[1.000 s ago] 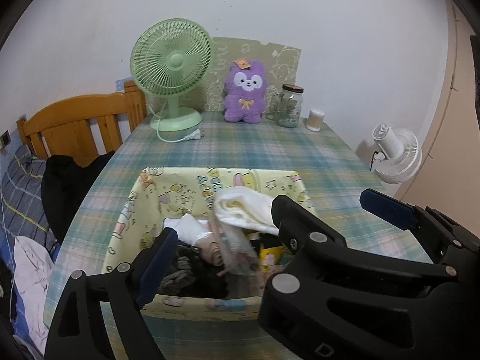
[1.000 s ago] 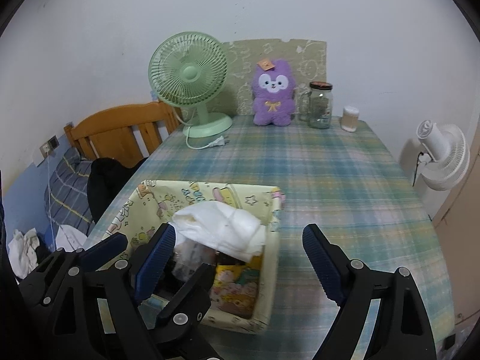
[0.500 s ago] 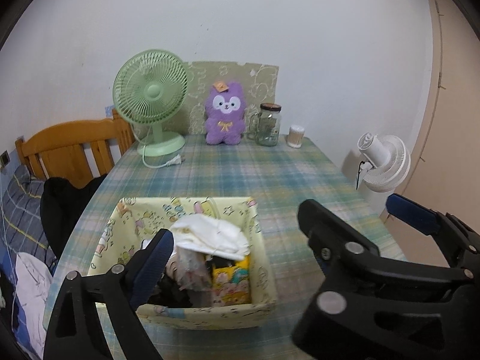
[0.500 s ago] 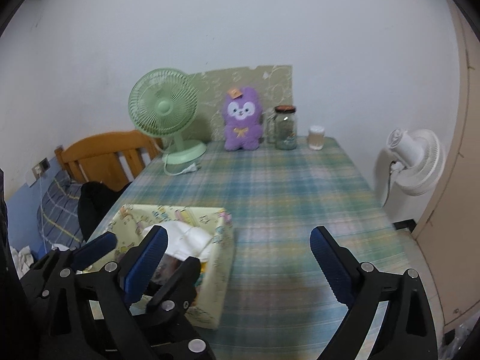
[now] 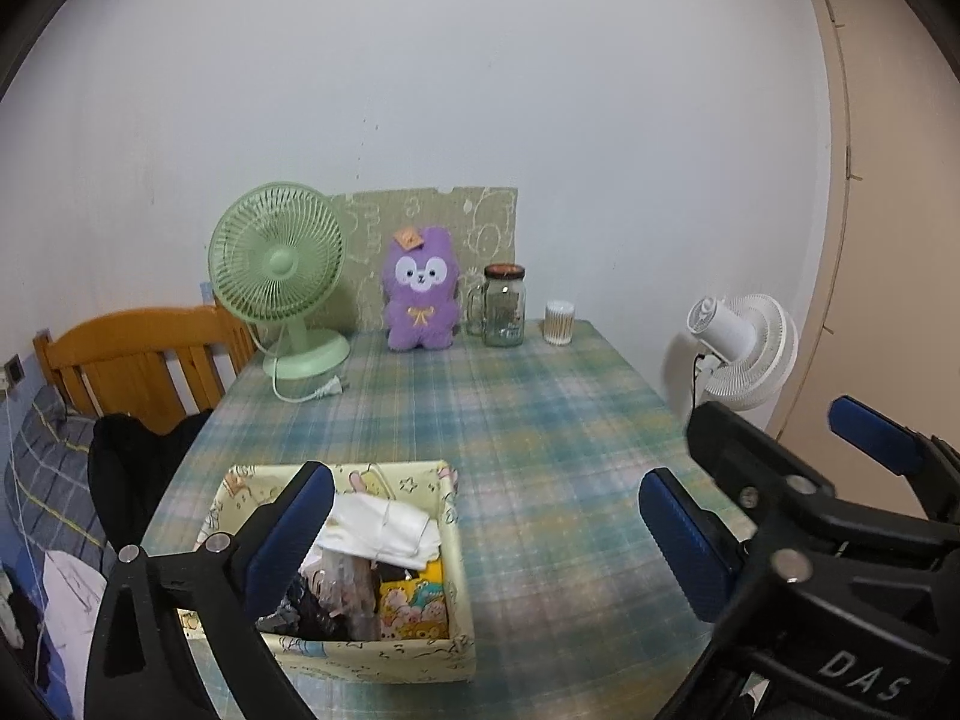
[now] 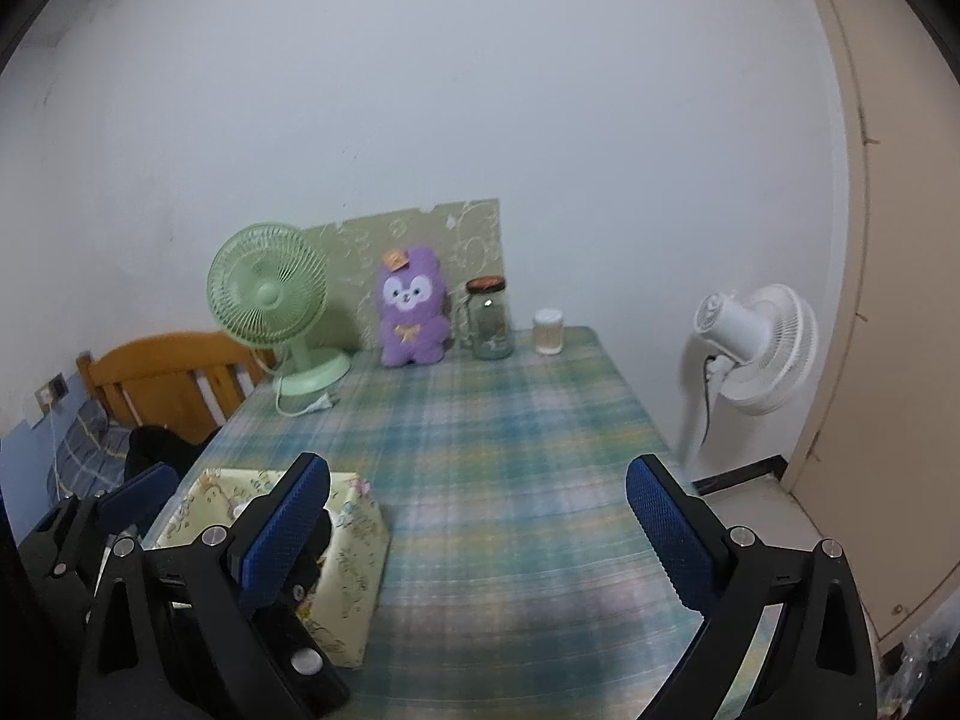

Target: Organize soft objects

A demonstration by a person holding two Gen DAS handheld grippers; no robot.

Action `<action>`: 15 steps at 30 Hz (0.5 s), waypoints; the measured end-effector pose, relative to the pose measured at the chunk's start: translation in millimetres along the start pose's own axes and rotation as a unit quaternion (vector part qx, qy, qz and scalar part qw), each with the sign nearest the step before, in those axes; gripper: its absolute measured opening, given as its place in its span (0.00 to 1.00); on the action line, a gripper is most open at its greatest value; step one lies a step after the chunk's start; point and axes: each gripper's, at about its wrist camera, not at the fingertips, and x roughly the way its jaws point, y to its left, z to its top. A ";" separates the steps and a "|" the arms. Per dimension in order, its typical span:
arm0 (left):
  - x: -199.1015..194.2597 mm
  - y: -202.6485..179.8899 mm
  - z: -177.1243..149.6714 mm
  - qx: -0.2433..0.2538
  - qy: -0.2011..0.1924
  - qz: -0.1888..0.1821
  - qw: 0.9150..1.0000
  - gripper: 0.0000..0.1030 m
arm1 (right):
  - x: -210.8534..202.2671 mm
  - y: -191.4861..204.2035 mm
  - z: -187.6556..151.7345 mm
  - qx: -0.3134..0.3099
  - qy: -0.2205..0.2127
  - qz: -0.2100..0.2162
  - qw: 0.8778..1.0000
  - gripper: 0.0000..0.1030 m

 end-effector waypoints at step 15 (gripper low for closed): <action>-21.8 -14.8 6.3 0.004 -0.029 0.026 0.999 1.00 | -25.6 -30.9 6.7 0.006 -0.027 -0.010 1.000 1.00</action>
